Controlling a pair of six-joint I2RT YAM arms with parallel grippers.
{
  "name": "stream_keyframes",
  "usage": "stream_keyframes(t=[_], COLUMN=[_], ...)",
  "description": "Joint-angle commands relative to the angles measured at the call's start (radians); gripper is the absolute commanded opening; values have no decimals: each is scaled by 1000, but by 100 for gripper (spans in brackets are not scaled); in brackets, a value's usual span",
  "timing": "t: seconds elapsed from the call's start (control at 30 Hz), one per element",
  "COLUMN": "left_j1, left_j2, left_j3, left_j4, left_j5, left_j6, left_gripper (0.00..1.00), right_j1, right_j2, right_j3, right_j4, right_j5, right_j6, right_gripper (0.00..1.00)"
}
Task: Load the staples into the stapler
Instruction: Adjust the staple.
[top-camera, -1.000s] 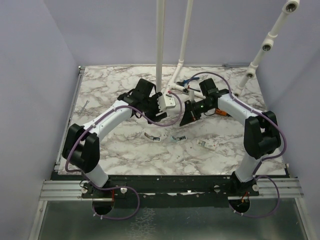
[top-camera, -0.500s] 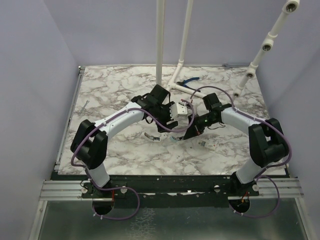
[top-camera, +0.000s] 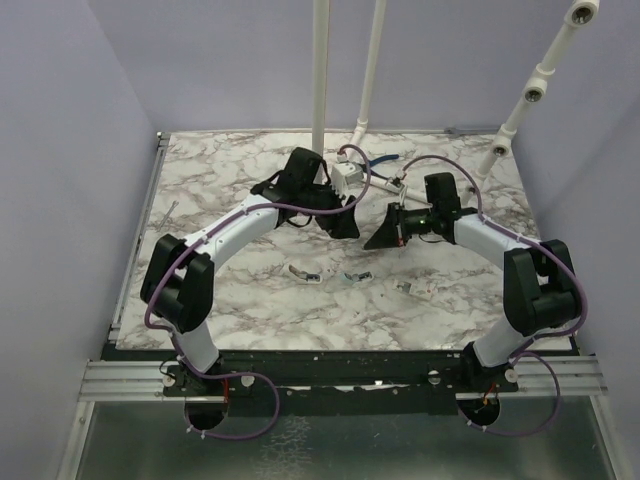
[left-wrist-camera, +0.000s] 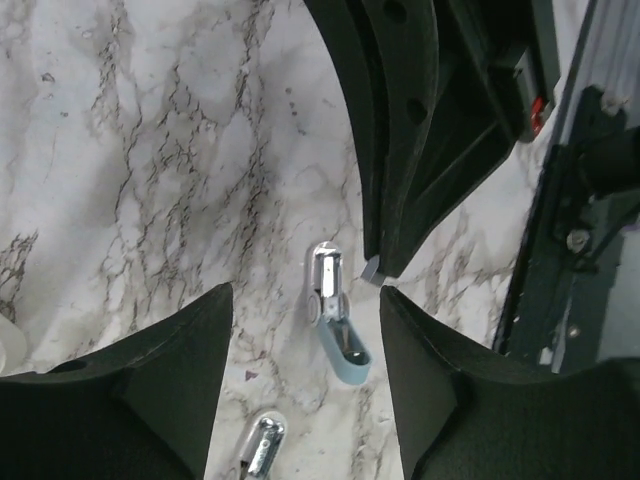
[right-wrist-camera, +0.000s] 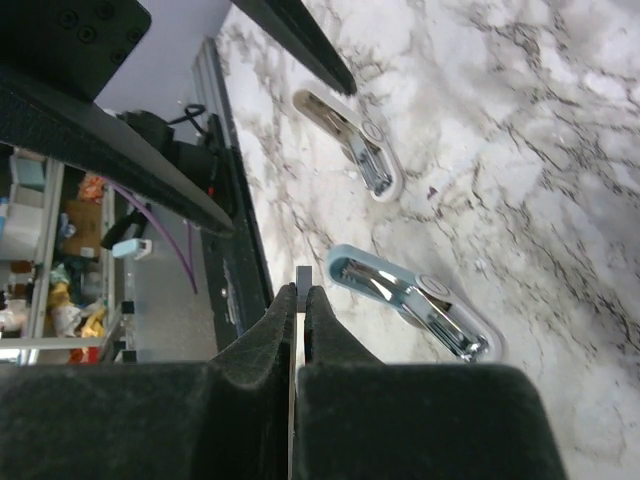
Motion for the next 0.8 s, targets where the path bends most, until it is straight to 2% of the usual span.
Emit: stream_keyframes(t=[0.0,0.13,0.3,0.43,0.5,0.77], left_j1=[26,75,92,120,126,127], left_j2=[1,-6,-19,-36,-42,-57], left_j3=[5,-67,-114,-182,-207,-230], left_j4=[178,354,489,666,717,722], left_j5=[145,216,268,305,314,330], left_j6=[-327,-544,-690,-846,-873,-837], left_gripper=[60,54,51,49,48,49], right_j1=[-4,-13,-19,-23,-23,-26], right_j2=[-20,-11,2,6,8,-9], right_j3=[3,12,-6,-12,-18,-32], right_j4=[200,299,461,519,543,544], right_j5=[-91,-109,-127,-134,-140,-136], right_j6=[208,329,487,533,552,528], right_gripper=[1,1,1,1,2,1])
